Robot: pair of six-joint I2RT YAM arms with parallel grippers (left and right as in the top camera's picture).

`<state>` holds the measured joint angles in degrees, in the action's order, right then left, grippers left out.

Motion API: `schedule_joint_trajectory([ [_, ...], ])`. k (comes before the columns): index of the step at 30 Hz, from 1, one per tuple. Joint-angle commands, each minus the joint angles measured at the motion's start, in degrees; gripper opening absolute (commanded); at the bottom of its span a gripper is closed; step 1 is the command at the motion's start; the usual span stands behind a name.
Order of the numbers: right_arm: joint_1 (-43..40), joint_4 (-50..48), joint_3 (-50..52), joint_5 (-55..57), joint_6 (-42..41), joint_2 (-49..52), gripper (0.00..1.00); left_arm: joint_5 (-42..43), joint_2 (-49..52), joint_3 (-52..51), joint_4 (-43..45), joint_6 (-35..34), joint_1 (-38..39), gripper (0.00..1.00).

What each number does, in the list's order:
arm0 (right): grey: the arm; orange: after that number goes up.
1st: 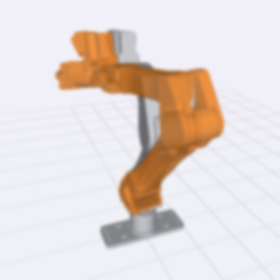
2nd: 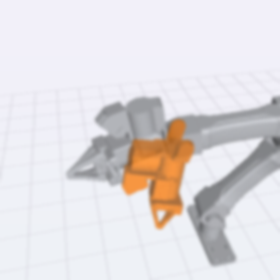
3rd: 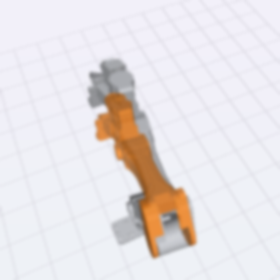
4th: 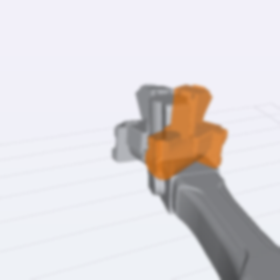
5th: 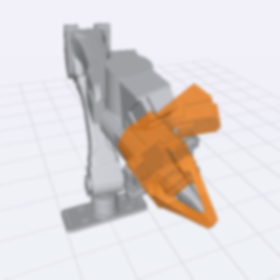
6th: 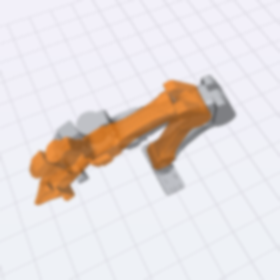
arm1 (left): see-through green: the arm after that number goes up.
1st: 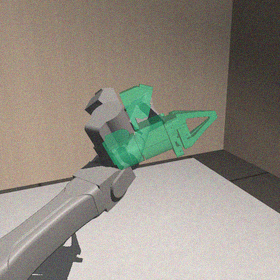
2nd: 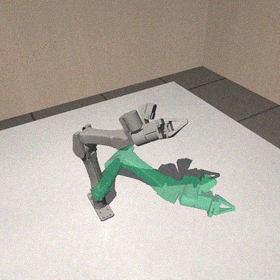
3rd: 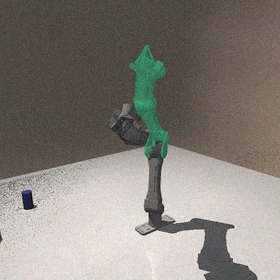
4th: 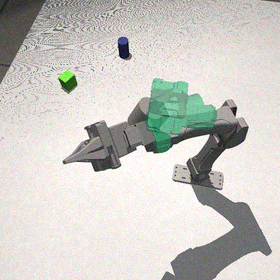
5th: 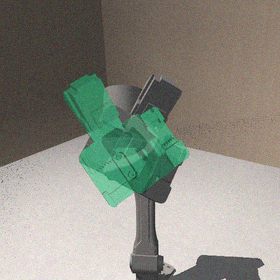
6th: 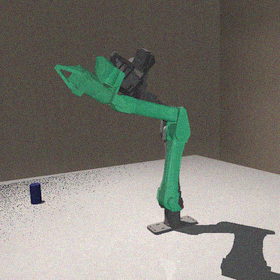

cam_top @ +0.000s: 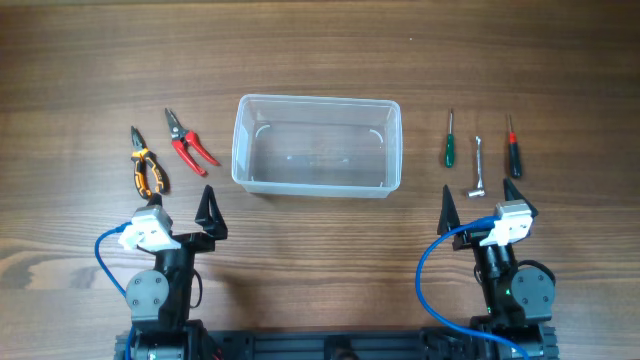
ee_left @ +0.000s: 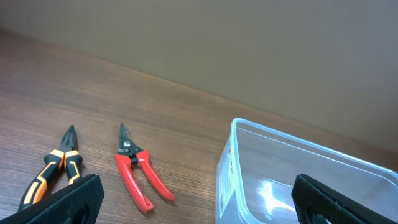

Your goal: Pack container

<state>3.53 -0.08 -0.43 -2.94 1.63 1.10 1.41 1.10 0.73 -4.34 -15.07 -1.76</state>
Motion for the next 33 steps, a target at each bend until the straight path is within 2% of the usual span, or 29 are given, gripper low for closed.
schedule_joint_trajectory([
  [1, -0.24, -0.13, 0.13, 1.01, 0.55, -0.94, 1.00, 0.50, -0.35, -0.37, -0.02, 1.38, 0.37, 1.00],
  [33, -0.24, -0.07, 0.13, 0.44, -0.13, -0.94, 1.00, 0.50, -0.28, -0.37, -0.02, 1.38, 0.37, 1.00],
])
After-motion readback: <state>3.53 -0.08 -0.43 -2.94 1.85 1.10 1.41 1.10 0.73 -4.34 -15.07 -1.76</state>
